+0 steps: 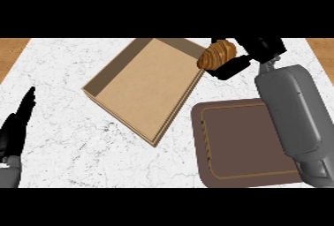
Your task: Pick the croissant from the tray and place it in the cardboard box
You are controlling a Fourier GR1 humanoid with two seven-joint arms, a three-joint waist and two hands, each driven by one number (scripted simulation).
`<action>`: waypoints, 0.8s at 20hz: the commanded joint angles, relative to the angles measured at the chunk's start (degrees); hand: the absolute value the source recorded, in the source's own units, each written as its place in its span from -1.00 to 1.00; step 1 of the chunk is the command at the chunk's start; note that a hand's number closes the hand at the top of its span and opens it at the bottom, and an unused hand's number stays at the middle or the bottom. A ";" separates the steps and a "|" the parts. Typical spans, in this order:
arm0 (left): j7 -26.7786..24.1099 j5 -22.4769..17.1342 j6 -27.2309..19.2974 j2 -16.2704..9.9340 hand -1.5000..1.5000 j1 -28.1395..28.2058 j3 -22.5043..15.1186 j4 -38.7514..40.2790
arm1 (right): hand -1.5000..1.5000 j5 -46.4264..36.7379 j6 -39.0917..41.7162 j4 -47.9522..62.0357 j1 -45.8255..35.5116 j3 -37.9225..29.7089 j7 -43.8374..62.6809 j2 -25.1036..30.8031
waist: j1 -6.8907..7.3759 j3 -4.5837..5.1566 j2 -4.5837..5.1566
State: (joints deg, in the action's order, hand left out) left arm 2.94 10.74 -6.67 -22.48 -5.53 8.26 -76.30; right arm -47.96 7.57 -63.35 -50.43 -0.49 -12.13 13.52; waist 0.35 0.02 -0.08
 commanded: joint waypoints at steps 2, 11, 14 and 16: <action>-1.88 -0.37 0.92 -0.26 0.00 -0.32 0.94 1.24 | 1.00 2.61 1.55 2.53 -7.19 -1.10 7.18 -7.27 | 0.50 0.01 0.16; -1.81 0.64 1.09 0.69 0.00 0.31 0.61 0.95 | 1.00 6.04 -4.06 20.76 -20.12 -3.77 13.07 -13.39 | 1.35 0.03 0.44; 2.07 2.07 0.41 2.61 0.00 -0.88 -2.32 -3.77 | 1.00 5.91 -7.82 31.46 -23.89 -7.60 7.83 -12.42 | 2.65 -0.02 0.99; 0.42 1.43 1.42 0.27 0.00 -4.41 0.10 1.09 | 1.00 10.39 -12.09 34.05 -26.28 -3.09 10.97 -13.47 | 3.09 0.05 1.01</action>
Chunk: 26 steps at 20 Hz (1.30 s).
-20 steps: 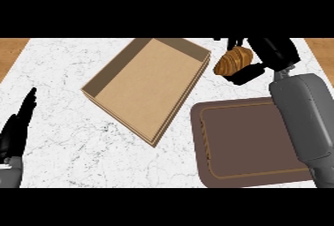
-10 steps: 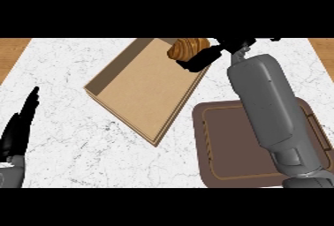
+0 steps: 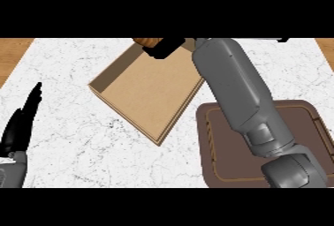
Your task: Pick the croissant from the tray and place it in the cardboard box
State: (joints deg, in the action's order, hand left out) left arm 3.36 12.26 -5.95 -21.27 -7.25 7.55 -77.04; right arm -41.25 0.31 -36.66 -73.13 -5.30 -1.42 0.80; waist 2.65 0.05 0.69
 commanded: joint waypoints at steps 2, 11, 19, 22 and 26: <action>0.03 -0.05 1.14 0.12 0.00 -2.08 -0.52 0.00 | 1.00 4.82 -6.25 11.36 -6.28 2.87 0.81 -0.77 | 1.82 0.03 0.29; 0.54 1.95 0.08 1.49 0.00 -3.21 -2.33 -0.25 | 1.00 4.84 -14.11 23.16 -7.01 2.35 1.23 -0.80 | 4.13 0.06 1.37; 0.58 0.89 2.15 0.35 0.00 -7.55 -1.28 3.48 | -1.00 10.55 -11.67 26.95 -9.77 0.26 0.63 -0.80 | 5.24 0.08 1.97; 0.62 2.34 0.27 2.89 0.00 -7.23 -3.06 3.34 | -1.00 11.69 -15.60 26.28 -8.19 -0.31 -3.96 -0.80 | 5.02 0.03 1.93; 0.94 2.95 -0.46 2.99 0.00 -6.48 -3.21 2.00 | -1.00 15.73 -19.58 24.57 -7.75 -3.29 -8.84 -0.80 | 5.12 -0.04 1.48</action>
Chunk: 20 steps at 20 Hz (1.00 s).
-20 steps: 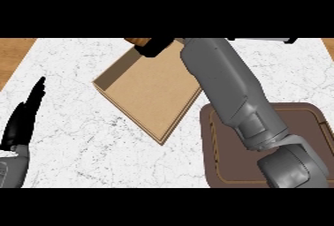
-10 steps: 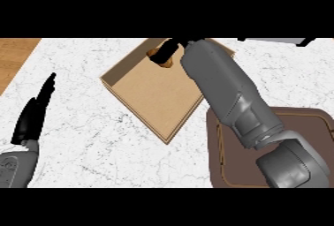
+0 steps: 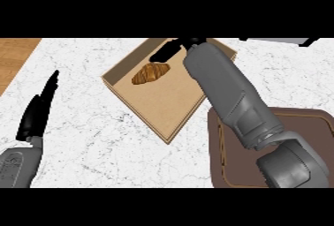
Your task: Pick the croissant from the tray and place it in the cardboard box
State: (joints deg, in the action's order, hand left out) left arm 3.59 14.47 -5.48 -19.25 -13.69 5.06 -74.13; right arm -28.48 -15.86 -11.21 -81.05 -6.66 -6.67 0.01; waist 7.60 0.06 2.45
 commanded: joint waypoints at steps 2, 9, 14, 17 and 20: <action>0.05 -0.04 0.06 0.49 0.00 3.64 -0.55 -3.28 | -1.00 4.51 -4.30 -1.39 1.00 -4.00 -5.15 -0.01 | -0.88 -0.09 -0.81; 0.81 -0.49 -0.34 -0.28 0.00 3.92 1.47 -2.10 | -1.00 11.18 -0.65 -3.14 1.92 -10.96 -12.01 3.51 | -3.41 -0.10 -1.00; 0.52 -0.04 -0.89 -0.93 0.00 4.43 2.23 -2.86 | -1.00 13.76 2.95 -1.59 3.35 -14.10 -13.41 8.92 | -3.78 -0.10 -1.05; -0.87 -1.04 0.23 -1.24 0.00 4.50 3.29 0.22 | -1.00 13.48 7.50 -1.56 5.70 -13.82 -15.01 13.93 | -5.16 -0.08 -1.38; -1.16 -1.33 0.09 -0.59 0.00 5.19 3.39 -0.44 | -1.00 14.07 12.50 -0.96 7.22 -14.43 -15.20 18.68 | -5.32 -0.09 -1.47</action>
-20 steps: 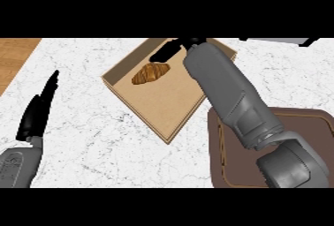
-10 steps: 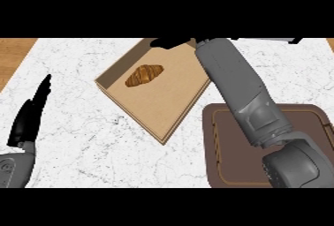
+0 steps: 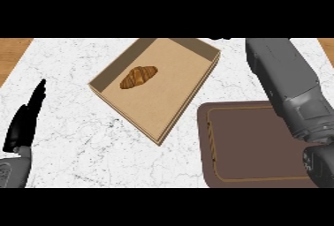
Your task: Pick the croissant from the tray and place it in the cardboard box
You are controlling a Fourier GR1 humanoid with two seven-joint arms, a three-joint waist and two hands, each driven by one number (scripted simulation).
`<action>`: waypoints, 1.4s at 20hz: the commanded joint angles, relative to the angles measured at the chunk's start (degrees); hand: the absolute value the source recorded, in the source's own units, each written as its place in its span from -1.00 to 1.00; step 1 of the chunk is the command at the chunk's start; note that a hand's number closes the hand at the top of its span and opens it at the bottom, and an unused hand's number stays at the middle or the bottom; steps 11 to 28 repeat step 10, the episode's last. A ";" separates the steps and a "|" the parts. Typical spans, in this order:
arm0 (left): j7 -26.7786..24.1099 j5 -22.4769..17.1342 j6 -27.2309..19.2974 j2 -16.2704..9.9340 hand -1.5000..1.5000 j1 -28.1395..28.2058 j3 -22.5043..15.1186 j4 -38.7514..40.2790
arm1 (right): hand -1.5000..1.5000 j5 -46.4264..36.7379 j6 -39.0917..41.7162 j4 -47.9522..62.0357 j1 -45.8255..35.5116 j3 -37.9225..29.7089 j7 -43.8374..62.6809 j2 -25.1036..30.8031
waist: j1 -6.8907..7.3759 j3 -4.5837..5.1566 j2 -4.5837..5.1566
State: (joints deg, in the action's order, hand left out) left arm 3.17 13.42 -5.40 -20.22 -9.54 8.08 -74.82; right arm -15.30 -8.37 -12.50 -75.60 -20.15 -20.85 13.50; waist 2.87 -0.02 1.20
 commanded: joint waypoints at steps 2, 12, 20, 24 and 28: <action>1.37 0.98 -0.54 0.39 0.00 -0.88 -0.46 -0.72 | -1.00 0.27 3.67 1.00 4.02 -0.74 -2.90 6.01 | -0.44 -0.04 -0.06; -2.17 0.04 -0.11 0.48 0.00 3.53 0.92 -0.76 | -1.00 -2.09 17.50 1.81 10.05 1.73 -8.45 16.42 | -0.41 -0.05 -0.12; -2.17 0.04 -0.11 0.48 0.00 3.53 0.92 -0.76 | -1.00 -2.09 17.50 1.81 10.05 1.73 -8.45 16.42 | -0.41 -0.05 -0.12; -2.17 0.04 -0.11 0.48 0.00 3.53 0.92 -0.76 | -1.00 -2.09 17.50 1.81 10.05 1.73 -8.45 16.42 | -0.41 -0.05 -0.12; -2.17 0.04 -0.11 0.48 0.00 3.53 0.92 -0.76 | -1.00 -2.09 17.50 1.81 10.05 1.73 -8.45 16.42 | -0.41 -0.05 -0.12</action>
